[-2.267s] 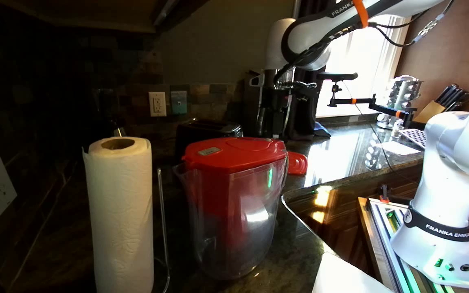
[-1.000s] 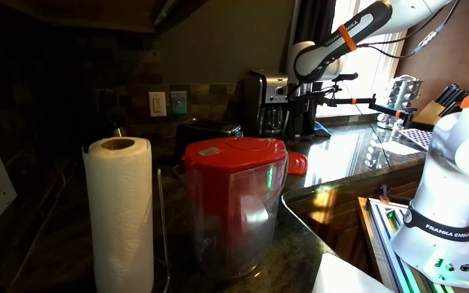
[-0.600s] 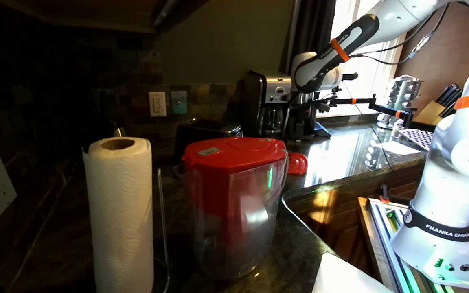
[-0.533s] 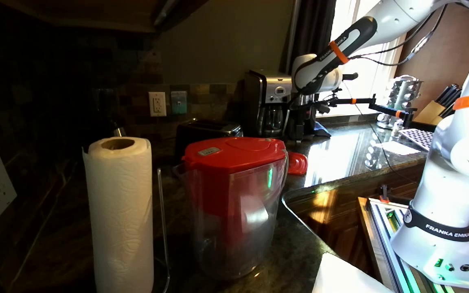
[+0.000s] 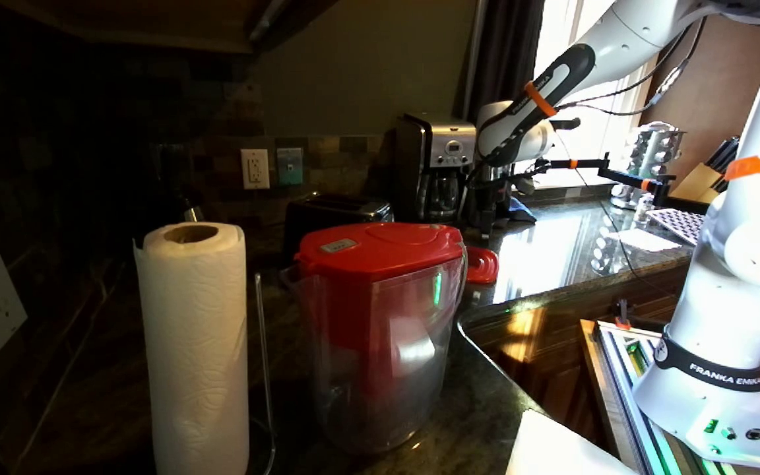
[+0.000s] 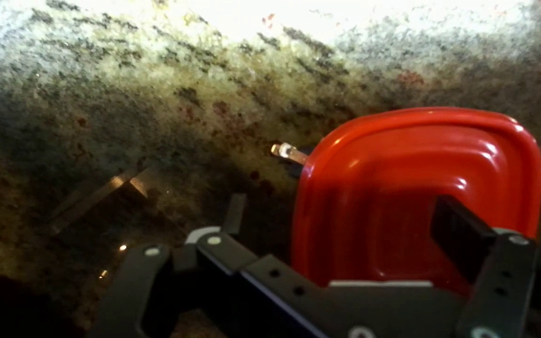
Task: Remove the red lid from the bowl
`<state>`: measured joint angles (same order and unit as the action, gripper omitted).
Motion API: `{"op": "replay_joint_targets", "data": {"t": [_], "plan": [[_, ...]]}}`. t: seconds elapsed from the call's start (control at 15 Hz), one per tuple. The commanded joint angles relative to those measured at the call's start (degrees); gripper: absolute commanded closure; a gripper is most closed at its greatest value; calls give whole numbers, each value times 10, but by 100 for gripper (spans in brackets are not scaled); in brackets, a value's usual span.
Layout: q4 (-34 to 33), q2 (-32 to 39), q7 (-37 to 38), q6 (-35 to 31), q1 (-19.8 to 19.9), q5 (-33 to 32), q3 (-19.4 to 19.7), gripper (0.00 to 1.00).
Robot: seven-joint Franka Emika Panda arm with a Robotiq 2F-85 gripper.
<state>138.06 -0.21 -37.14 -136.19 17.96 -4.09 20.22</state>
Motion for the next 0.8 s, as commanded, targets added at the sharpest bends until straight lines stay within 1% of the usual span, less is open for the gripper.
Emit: {"op": "replay_joint_targets", "data": {"t": [0.0, 0.4, 0.73], "plan": [[-10, 23, -4, -20, 11, 21, 1, 0], [-24, 49, -39, -16, 12, 107, -8, 0], [-32, 70, -46, -17, 15, 119, -15, 0]]}}
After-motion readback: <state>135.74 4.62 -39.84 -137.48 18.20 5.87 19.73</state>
